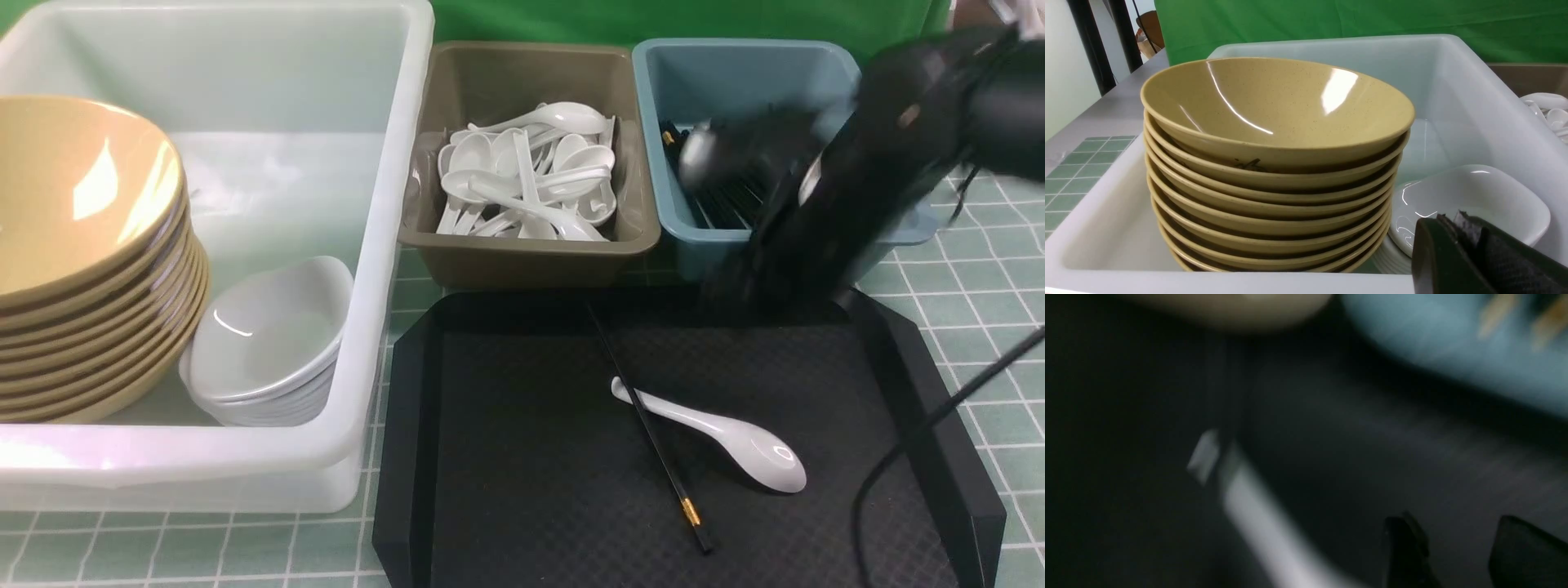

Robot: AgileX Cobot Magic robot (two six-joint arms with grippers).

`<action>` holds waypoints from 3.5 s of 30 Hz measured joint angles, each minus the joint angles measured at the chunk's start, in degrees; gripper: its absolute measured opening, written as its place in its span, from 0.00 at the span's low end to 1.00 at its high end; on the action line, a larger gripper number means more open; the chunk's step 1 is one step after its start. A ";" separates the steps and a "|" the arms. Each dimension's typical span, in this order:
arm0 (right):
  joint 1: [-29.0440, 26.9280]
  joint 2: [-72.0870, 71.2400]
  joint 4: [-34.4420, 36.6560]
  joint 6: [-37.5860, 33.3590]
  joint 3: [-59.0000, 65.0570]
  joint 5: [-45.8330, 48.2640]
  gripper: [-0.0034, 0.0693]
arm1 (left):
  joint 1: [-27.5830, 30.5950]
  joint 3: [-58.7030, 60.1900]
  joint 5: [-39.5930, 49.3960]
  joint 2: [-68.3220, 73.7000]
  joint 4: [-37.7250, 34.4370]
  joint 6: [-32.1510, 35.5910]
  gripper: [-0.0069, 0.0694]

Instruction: On blue table put chopsticks spoon bowls plates into blue grey white boxes.

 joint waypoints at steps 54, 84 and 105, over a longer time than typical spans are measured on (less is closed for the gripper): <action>11.56 -6.58 4.74 -5.36 7.41 -11.47 0.17 | 0.00 0.00 -0.05 0.00 -0.05 0.00 0.09; -7.66 4.02 -6.91 -4.69 -15.97 2.17 0.57 | 0.00 0.00 0.01 0.00 -0.05 0.00 0.09; 8.68 7.54 -6.31 -10.27 1.16 -7.59 0.56 | 0.00 0.00 0.00 0.00 -0.16 0.00 0.09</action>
